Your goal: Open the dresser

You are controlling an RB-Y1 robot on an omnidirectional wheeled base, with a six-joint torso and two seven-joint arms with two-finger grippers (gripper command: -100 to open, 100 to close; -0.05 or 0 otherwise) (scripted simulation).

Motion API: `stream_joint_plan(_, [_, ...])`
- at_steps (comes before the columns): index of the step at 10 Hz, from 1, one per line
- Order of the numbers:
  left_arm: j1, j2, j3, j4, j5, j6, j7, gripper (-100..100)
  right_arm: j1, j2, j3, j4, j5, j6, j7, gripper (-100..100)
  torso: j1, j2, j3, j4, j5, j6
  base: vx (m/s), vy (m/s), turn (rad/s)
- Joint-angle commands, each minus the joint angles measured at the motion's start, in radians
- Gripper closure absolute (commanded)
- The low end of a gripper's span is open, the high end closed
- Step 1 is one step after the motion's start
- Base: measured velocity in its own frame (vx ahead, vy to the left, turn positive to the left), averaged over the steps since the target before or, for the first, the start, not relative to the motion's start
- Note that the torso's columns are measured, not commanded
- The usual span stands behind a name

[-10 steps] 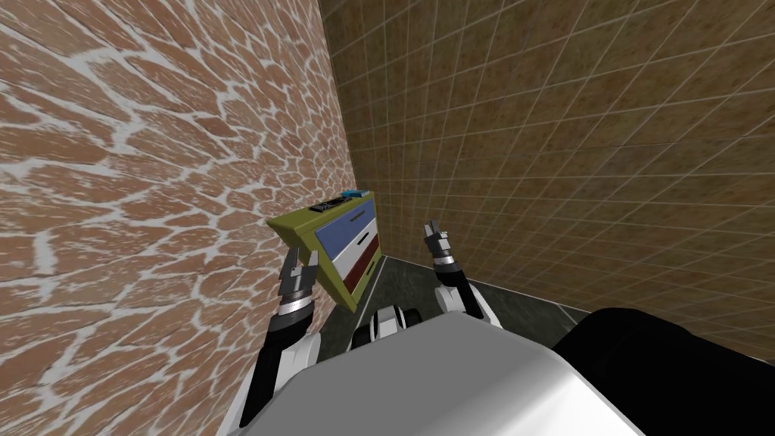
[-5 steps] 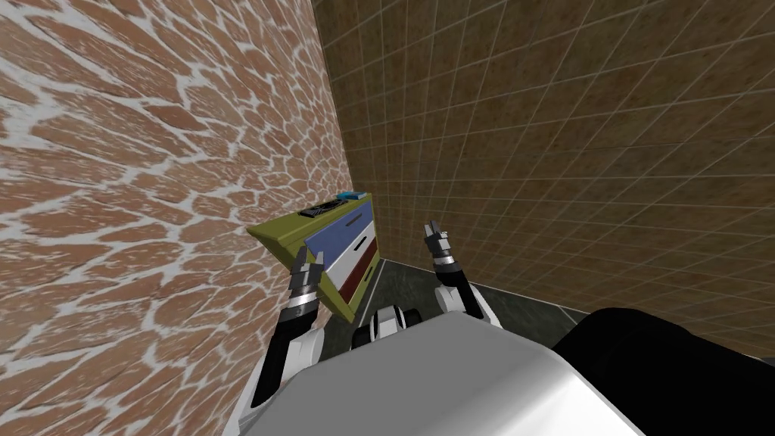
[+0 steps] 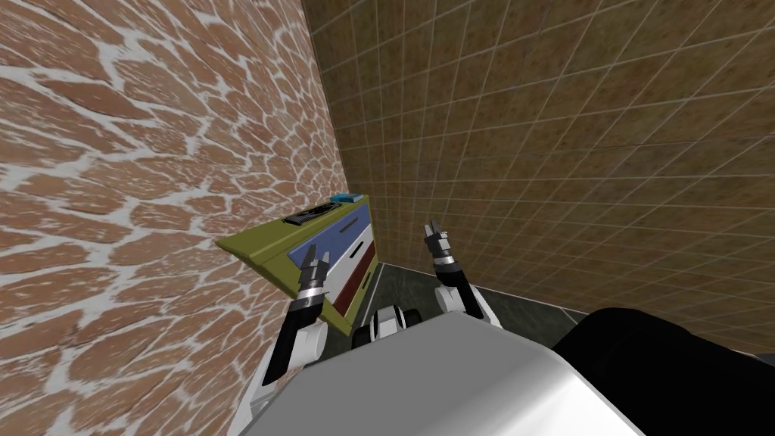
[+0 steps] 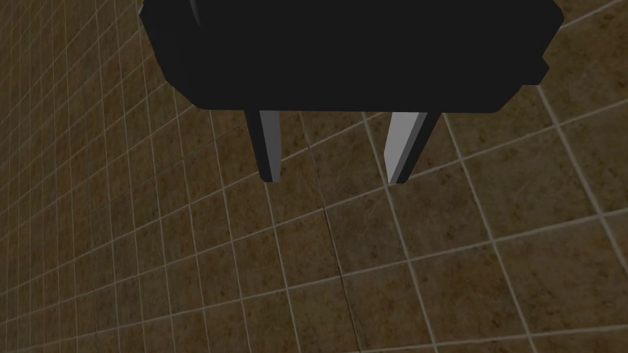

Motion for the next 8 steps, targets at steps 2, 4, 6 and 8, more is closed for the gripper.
stream_joint_plan(2, [-0.031,-0.004,-0.009,0.051,-0.003,0.062,0.004,-100,0.000,0.000,0.000,0.000,0.000,0.000,0.000,0,0.002,0.000,0.000,0.000,0.000,0.000,0.155,-0.004,-0.061])
stream_joint_plan(4, [-0.043,-0.009,-0.012,0.065,-0.004,0.091,0.005,-100,0.000,0.000,0.000,0.000,0.000,0.000,0.000,0,0.002,0.003,0.002,0.001,0.000,0.000,0.106,0.000,-0.035])
stream_joint_plan(6, [-0.059,-0.016,-0.016,0.084,-0.005,0.128,0.007,-100,0.000,0.000,0.000,0.000,0.000,0.000,0.000,0,0.001,0.004,0.003,0.001,0.000,0.000,0.087,-0.002,-0.050])
stream_joint_plan(8, [-0.061,-0.020,-0.017,0.086,-0.006,0.132,0.007,-100,0.000,0.000,0.000,0.000,0.000,0.000,0.000,0,0.001,-0.001,-0.001,0.000,0.000,0.000,0.092,-0.004,-0.028])
